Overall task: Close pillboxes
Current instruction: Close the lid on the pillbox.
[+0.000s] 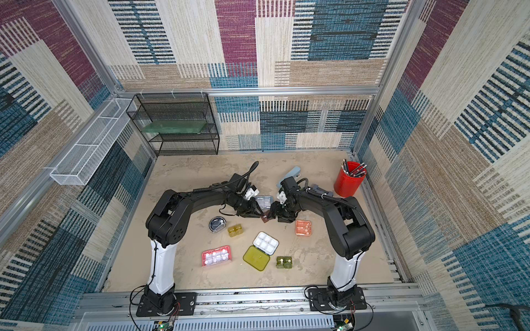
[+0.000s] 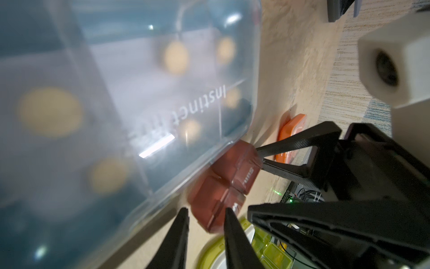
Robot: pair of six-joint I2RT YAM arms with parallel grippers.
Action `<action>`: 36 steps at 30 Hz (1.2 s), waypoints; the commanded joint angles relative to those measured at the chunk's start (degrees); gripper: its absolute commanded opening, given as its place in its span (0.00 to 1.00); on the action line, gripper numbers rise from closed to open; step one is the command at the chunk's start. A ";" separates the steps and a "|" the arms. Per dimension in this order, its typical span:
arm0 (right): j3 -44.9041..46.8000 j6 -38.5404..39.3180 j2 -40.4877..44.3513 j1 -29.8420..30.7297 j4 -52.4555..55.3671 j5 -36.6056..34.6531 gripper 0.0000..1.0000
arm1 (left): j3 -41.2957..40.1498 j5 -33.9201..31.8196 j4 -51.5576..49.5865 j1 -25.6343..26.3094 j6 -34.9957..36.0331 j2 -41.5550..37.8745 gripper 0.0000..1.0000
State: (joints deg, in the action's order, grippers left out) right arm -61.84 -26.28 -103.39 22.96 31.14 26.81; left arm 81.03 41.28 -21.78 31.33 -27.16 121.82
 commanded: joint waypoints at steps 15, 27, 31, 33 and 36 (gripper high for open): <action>0.62 -0.18 0.46 -0.33 1.17 -1.94 0.59 | -1.26 -0.14 -0.51 0.48 2.42 -0.66 0.32; 0.45 1.23 5.50 -3.11 3.06 -1.43 0.64 | 3.47 1.00 -2.64 0.31 0.67 -2.28 0.39; 1.19 1.54 8.03 -4.32 3.24 -1.49 0.71 | 4.40 1.18 -3.91 0.22 0.18 -3.20 0.41; 1.64 1.76 9.29 -4.98 3.35 -1.47 0.73 | 4.66 1.00 -4.81 0.13 0.44 -3.97 0.41; 2.28 2.33 11.20 -6.20 3.60 -1.53 0.75 | 4.78 0.32 -6.31 -0.09 1.01 -5.46 0.44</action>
State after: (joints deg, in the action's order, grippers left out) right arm -59.94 -25.17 -93.56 17.37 34.46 25.47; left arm 85.38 41.50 -25.76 31.51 -26.87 117.69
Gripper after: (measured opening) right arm 0.743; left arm 0.431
